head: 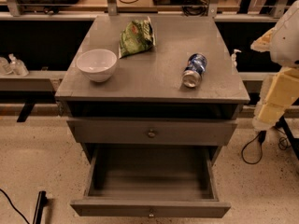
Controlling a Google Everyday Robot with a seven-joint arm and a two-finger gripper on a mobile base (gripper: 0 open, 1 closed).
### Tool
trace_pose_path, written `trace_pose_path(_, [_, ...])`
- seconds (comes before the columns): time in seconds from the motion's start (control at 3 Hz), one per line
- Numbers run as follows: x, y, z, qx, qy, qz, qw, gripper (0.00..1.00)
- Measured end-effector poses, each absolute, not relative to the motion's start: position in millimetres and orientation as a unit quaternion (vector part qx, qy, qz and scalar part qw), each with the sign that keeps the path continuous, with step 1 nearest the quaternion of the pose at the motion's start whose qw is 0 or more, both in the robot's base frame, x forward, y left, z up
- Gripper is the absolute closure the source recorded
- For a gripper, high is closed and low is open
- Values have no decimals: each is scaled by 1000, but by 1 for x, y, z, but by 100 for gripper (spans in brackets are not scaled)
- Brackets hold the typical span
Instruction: Place pepsi can into middle drawer
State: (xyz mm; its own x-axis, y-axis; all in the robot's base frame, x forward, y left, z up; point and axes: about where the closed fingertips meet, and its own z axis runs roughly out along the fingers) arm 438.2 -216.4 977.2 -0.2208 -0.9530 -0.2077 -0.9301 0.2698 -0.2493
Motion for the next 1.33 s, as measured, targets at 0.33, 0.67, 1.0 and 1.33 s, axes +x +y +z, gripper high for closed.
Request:
trace_pose_path(0.33, [441,-216,979,-608,777,-39,156,0])
trace_pose_path(0.67, [450,-205,984,-657,739,-36,148,0])
trace_pose_path(1.0, [444,-197,1008,-712,675,-45,189,0])
trace_pose_path(1.33, [443,-195,1010,-740,642,-54,192,0])
